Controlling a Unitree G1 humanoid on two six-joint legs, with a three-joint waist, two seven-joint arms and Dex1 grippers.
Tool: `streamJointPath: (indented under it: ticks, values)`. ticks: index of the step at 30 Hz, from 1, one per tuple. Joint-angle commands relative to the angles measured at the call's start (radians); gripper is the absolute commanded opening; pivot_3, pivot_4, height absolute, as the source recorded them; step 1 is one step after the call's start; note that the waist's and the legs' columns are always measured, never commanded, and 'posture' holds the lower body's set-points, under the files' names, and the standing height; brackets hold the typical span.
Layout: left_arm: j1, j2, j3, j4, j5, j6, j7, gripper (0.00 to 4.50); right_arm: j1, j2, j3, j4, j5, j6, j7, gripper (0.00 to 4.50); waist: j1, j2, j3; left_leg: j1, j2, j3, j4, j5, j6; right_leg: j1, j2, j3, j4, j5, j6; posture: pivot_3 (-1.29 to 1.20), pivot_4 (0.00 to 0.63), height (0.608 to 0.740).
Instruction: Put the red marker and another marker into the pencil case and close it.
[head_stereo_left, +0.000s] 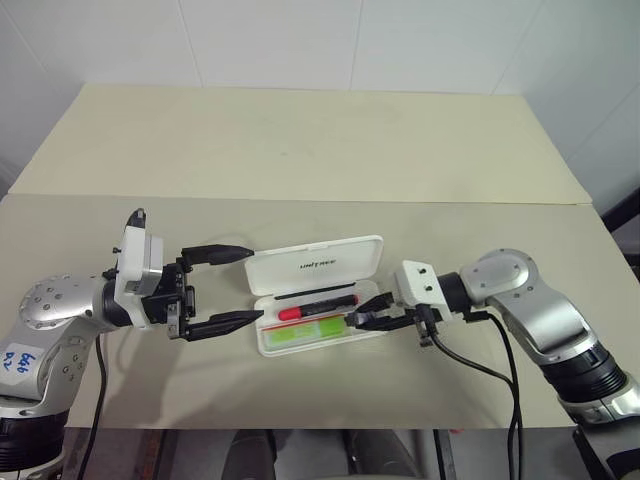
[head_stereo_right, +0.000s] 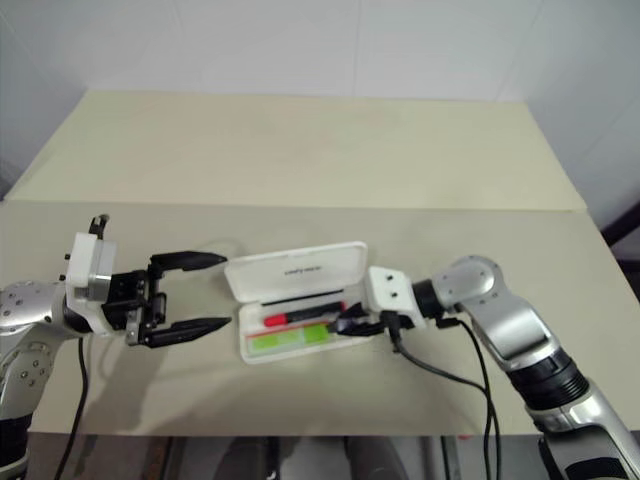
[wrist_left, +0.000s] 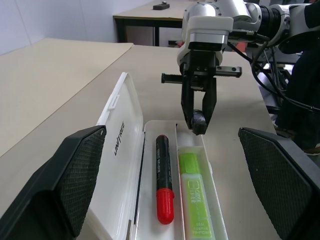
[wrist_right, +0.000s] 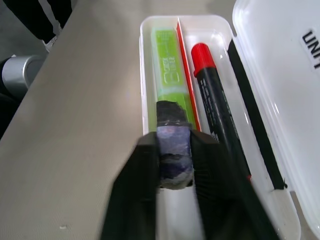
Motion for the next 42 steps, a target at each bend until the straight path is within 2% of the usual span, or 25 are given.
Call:
streamJointPath:
  ticks: [1, 6, 7, 12, 19, 26, 30, 40, 41, 42]
  values:
    - [0.002, 0.008, 0.030, -0.029, -0.009, -0.019, 0.005, 4.50, -0.010, -0.009, -0.001, 0.002, -0.015, -0.028, 0.018, 2.39, 0.000, 0.000, 0.000, 0.000, 0.000, 0.000, 0.000, 0.000, 0.000, 0.000, 0.000, 0.000, 0.000, 0.000, 0.000, 0.00, 0.150, 0.740]
    - [-0.002, 0.007, 0.026, -0.025, -0.007, -0.023, 0.004, 4.50, -0.009, -0.021, -0.018, 0.016, -0.024, -0.045, 0.039, 4.22, -0.001, 0.000, 0.000, 0.000, 0.000, 0.000, 0.000, 0.000, 0.000, 0.000, 0.000, 0.000, 0.000, 0.000, 0.000, 0.00, 0.150, 0.740]
    - [-0.003, 0.006, 0.025, -0.024, -0.006, -0.025, 0.004, 4.50, -0.008, -0.023, -0.025, 0.016, -0.020, -0.047, 0.042, 4.46, 0.000, 0.000, 0.000, 0.000, 0.000, 0.000, 0.000, 0.000, 0.000, 0.000, 0.000, 0.000, 0.000, 0.000, 0.000, 0.00, 0.150, 0.740]
    - [-0.028, -0.009, 0.019, -0.005, 0.007, -0.061, 0.011, 4.50, 0.003, -0.027, -0.093, 0.006, 0.059, -0.040, 0.064, 4.46, 0.000, 0.000, 0.000, 0.000, 0.000, 0.000, 0.000, 0.000, 0.000, 0.000, 0.000, 0.000, 0.000, 0.000, 0.000, 0.00, 0.150, 0.740]
    - [-0.116, -0.043, 0.012, 0.063, 0.026, -0.075, 0.075, 4.50, 0.066, 0.011, -0.282, -0.027, 0.338, 0.018, 0.101, 4.46, 0.002, 0.000, 0.000, 0.000, 0.000, 0.000, 0.000, 0.000, 0.000, 0.001, 0.000, 0.000, 0.000, 0.000, 0.001, 0.00, 0.150, 0.740]
    - [-0.201, -0.039, -0.014, 0.185, 0.085, -0.100, 0.083, 4.50, 0.099, 0.009, -0.325, 0.036, 0.347, -0.022, 0.107, 4.46, -0.002, 0.000, 0.000, 0.000, 0.000, 0.000, 0.001, 0.000, 0.000, 0.001, 0.001, 0.000, 0.000, 0.001, 0.001, 0.00, 0.150, 0.740]
    - [-0.276, -0.045, -0.043, 0.314, 0.132, -0.152, 0.050, 3.59, 0.084, 0.020, -0.324, 0.061, 0.338, -0.037, 0.090, 4.50, 0.001, 0.000, 0.000, 0.000, 0.000, -0.001, 0.001, 0.000, 0.000, 0.001, 0.001, 0.000, 0.001, 0.001, 0.001, 0.00, 0.150, 0.740]
    - [-0.436, -0.062, -0.104, 0.569, 0.234, -0.259, -0.011, 0.29, 0.087, 0.033, -0.390, 0.104, 0.378, -0.048, 0.086, 4.50, 0.003, 0.000, 0.000, -0.001, 0.000, 0.000, 0.001, 0.000, 0.000, 0.000, 0.001, -0.001, 0.001, 0.001, 0.001, 0.00, 0.150, 0.740]
    - [-0.456, -0.067, -0.108, 0.603, 0.247, -0.275, -0.016, 0.03, 0.088, 0.031, -0.395, 0.111, 0.380, -0.051, 0.093, 4.50, 0.003, 0.000, 0.000, -0.001, 0.000, 0.000, 0.001, 0.000, 0.000, 0.000, 0.001, -0.001, 0.001, 0.001, 0.001, 0.00, 0.150, 0.740]
    - [-0.477, -0.072, -0.113, 0.645, 0.262, -0.297, -0.020, 0.03, 0.086, 0.028, -0.402, 0.121, 0.383, -0.056, 0.103, 4.50, 0.003, 0.000, 0.000, -0.001, 0.000, 0.000, 0.001, 0.000, 0.000, 0.000, 0.001, 0.000, 0.001, 0.001, 0.002, 0.00, 0.150, 0.740]
